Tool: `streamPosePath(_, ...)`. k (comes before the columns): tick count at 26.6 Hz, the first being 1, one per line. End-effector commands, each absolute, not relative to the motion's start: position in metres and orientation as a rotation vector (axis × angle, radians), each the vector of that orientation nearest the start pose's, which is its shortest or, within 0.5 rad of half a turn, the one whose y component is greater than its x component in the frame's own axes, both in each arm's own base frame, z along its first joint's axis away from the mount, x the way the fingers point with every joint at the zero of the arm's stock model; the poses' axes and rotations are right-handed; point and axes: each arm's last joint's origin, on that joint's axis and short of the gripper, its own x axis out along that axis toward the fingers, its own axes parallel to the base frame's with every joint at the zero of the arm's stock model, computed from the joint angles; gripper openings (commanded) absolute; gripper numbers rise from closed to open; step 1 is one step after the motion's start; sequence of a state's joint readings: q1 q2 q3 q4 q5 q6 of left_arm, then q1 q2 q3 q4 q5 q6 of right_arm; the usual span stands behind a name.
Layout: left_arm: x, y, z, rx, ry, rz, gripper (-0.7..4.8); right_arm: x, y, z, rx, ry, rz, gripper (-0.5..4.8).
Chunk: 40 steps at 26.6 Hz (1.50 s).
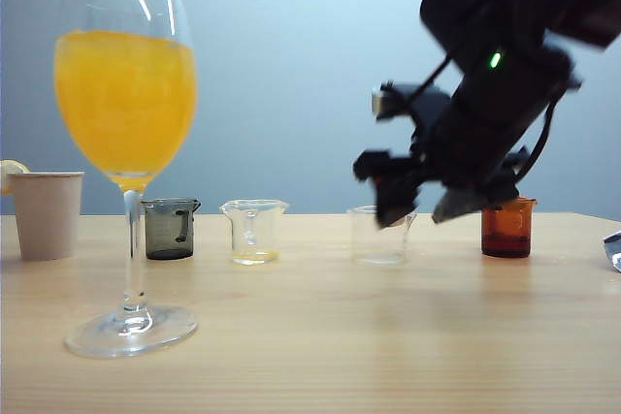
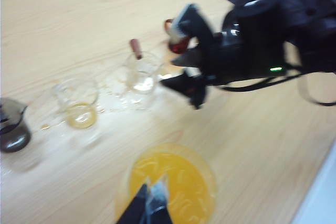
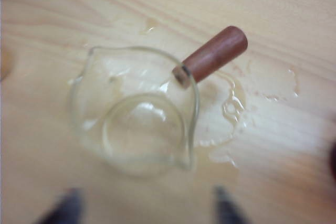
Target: Pick up the third measuring cup from the left, pour the pineapple juice inside into the goblet, and finally put the measuring cup back in its original place.
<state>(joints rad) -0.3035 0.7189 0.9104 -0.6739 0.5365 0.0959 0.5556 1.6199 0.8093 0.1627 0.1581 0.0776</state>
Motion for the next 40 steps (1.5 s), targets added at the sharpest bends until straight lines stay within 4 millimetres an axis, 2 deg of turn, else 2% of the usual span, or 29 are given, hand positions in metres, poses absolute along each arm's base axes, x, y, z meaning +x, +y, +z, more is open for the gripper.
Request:
streamPosePath(1, 0.121, -0.051, 0.344, 0.026, 0.427, -0.773, -0.05, 0.261, 0.158, 0.195, -0.153, 0.660, 0.385, 0.06)
streamPosePath(7, 0.111, -0.044, 0.355, 0.051, 0.315, -0.614, -0.05, 0.234, 0.143, 0.235, -0.124, 0.636, 0.446, -0.05)
streamPosePath(13, 0.096, -0.035, 0.358, 0.055, 0.246, -0.458, -0.05, 0.201, 0.123, 0.281, -0.081, 0.498, 0.459, -0.05)
streamPosePath(15, 0.088, -0.030, 0.346, 0.060, 0.225, -0.403, -0.05, 0.181, 0.110, 0.308, -0.102, 0.354, 0.479, -0.05)
streamPosePath(18, 0.079, -0.027, 0.323, 0.052, 0.137, -0.394, -0.05, 0.157, 0.095, 0.328, -0.145, 0.212, 0.490, -0.05)
streamPosePath(22, 0.074, -0.025, 0.306, 0.047, 0.088, -0.386, -0.05, 0.140, 0.084, 0.330, -0.135, 0.148, 0.480, -0.05)
streamPosePath(28, 0.075, -0.026, 0.279, 0.044, 0.064, -0.385, -0.05, 0.117, 0.069, 0.314, -0.107, 0.063, 0.470, -0.05)
streamPosePath(33, 0.081, -0.027, 0.257, 0.044, 0.066, -0.363, -0.05, 0.103, 0.056, 0.301, -0.114, 0.072, 0.323, -0.05)
streamPosePath(40, 0.092, -0.030, 0.236, 0.028, 0.006, -0.362, -0.05, 0.088, 0.046, 0.304, -0.097, 0.032, 0.301, -0.05)
